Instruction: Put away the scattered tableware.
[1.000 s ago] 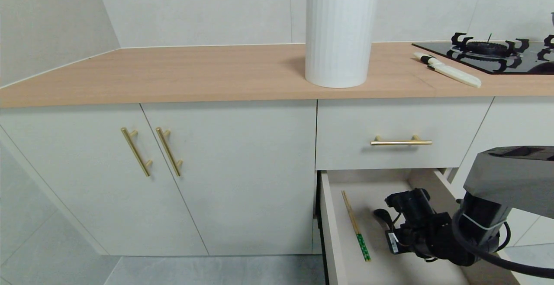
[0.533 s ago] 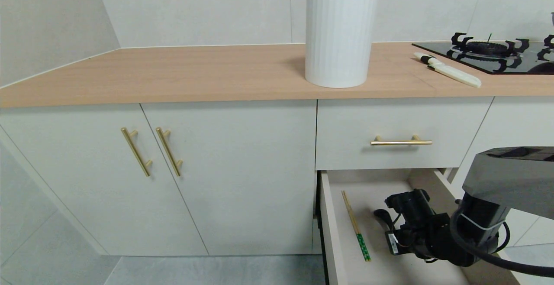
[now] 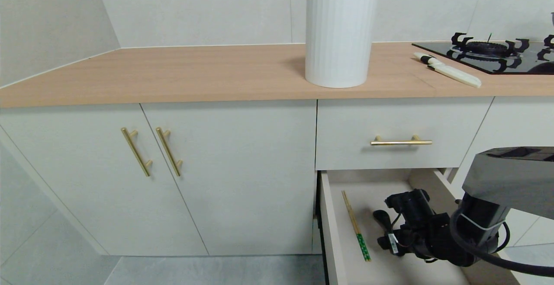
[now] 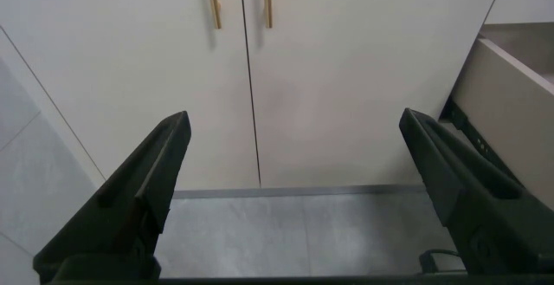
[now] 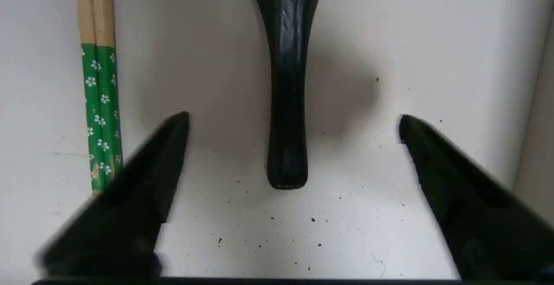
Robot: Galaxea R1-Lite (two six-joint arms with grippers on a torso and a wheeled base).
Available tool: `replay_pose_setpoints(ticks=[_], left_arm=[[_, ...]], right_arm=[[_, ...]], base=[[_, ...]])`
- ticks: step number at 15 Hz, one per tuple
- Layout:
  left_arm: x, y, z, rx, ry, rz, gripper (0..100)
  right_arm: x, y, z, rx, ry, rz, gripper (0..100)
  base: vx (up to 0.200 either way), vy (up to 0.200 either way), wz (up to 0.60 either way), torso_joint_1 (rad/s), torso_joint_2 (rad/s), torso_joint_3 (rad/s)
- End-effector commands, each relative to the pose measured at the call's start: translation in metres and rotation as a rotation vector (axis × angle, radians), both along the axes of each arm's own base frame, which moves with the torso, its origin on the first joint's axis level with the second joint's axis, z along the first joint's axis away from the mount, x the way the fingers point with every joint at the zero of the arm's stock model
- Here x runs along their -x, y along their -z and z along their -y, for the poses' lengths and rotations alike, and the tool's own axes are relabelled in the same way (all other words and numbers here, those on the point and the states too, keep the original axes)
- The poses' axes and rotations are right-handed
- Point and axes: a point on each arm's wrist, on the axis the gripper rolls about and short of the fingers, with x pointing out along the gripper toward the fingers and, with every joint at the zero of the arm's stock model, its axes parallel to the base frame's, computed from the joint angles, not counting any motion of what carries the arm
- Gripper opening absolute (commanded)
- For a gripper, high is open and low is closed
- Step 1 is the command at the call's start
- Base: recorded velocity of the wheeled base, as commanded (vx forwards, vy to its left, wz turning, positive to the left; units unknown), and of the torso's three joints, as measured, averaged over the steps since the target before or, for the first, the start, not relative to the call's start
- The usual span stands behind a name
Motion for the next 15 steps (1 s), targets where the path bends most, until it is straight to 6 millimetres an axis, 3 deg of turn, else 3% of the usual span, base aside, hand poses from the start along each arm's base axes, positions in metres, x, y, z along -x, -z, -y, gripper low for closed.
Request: replay_pose_setpoints(ticks=[1,8,9,11,12,15], left_arm=[[0.0,0.0,0.0,0.0,0.0,0.0,100],[0.0,0.0,0.0,0.0,0.0,-0.001,100],[0.0,0.0,0.0,0.0,0.0,0.0,100],[0.0,0.0,0.0,0.0,0.0,-0.001,100],[0.0,0.0,0.0,0.0,0.0,-0.001,100],[0.0,0.0,0.0,0.0,0.0,0.0,100]], right_arm=[[0.0,-0.001,0.0,-0.002,0.0,0.004,100],[0.006,-0.017,0.005,-0.041,0.043,0.038,100],[0.008,-0.028,0.005,-0.051,0.042,0.062,100],[0.017,-0.067,0.01,-0.083,0.038,0.135,100],[0.02,-0.075,0.011,-0.085,0.04,0.141,100],[0.044,-0.133,0.019,-0.104,0.021,0.11,100]], base=[[0.0,0.0,0.0,0.0,0.0,0.0],[0.0,0.0,0.0,0.0,0.0,0.0],[0.0,0.0,0.0,0.0,0.0,0.0],[0.0,0.0,0.0,0.0,0.0,0.0],[0.0,0.0,0.0,0.0,0.0,0.0],[0.0,0.0,0.0,0.0,0.0,0.0]])
